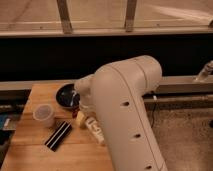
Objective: Stand the bottle upright
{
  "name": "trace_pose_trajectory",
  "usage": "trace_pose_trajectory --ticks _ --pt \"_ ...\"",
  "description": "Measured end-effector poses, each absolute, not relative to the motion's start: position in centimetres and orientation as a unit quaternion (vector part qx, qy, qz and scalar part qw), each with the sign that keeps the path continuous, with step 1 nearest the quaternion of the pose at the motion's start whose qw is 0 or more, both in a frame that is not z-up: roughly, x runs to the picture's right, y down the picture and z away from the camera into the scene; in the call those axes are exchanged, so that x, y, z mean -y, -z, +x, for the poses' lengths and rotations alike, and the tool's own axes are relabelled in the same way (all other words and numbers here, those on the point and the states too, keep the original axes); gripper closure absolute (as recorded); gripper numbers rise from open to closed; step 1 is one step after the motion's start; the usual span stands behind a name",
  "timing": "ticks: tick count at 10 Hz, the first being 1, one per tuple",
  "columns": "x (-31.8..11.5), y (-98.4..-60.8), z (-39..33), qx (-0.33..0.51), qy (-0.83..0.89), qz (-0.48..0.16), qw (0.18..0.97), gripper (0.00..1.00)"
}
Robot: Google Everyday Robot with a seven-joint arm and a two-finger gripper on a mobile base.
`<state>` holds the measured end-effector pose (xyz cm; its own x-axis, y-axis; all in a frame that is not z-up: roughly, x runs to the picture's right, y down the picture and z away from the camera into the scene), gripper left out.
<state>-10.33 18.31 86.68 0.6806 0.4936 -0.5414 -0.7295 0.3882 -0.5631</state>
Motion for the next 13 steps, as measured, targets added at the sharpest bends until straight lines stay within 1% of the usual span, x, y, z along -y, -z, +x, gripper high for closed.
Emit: trace_pose_trajectory --ticks 4,5,8,10,12,13 --pt "-18.2 -86.7 -10.4 -0.152 -0.37 -0.407 0.821 0.2" --pt "-18.2 -86.7 -10.4 -0.152 -0.369 -0.406 0.822 0.25" --pt "-17.6 -86.3 -10.4 -0.155 -0.365 -0.398 0.827 0.52" --pt "-16.9 -85.8 -10.4 -0.155 -0.362 -0.39 0.832 0.75" --pt "-16.2 -85.3 -10.4 -0.154 -0.36 -0.381 0.837 0.93" --pt "-15.4 -84.8 -10.5 -0.153 -0.358 -0.374 0.842 0.99"
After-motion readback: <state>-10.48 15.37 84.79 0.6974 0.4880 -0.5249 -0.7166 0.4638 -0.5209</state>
